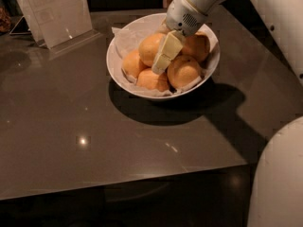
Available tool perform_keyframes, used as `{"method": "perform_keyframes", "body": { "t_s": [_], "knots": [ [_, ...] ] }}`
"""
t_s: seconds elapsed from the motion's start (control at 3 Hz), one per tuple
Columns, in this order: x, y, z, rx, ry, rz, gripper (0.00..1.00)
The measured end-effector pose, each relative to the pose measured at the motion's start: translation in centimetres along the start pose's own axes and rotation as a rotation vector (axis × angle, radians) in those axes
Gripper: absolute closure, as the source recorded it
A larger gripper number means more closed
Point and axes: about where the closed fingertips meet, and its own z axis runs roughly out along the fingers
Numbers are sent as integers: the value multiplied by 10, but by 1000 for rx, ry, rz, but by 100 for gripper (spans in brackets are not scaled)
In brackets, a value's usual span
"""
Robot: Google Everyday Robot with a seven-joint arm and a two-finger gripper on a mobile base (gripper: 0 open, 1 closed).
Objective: Pick orange from white bowl
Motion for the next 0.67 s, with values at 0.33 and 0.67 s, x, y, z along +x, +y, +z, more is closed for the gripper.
{"method": "perform_keyframes", "body": {
  "t_s": [0.33, 0.67],
  "knots": [
    [0, 0, 0, 0, 0, 0, 40],
    [0, 0, 0, 0, 0, 0, 64]
  ]
}}
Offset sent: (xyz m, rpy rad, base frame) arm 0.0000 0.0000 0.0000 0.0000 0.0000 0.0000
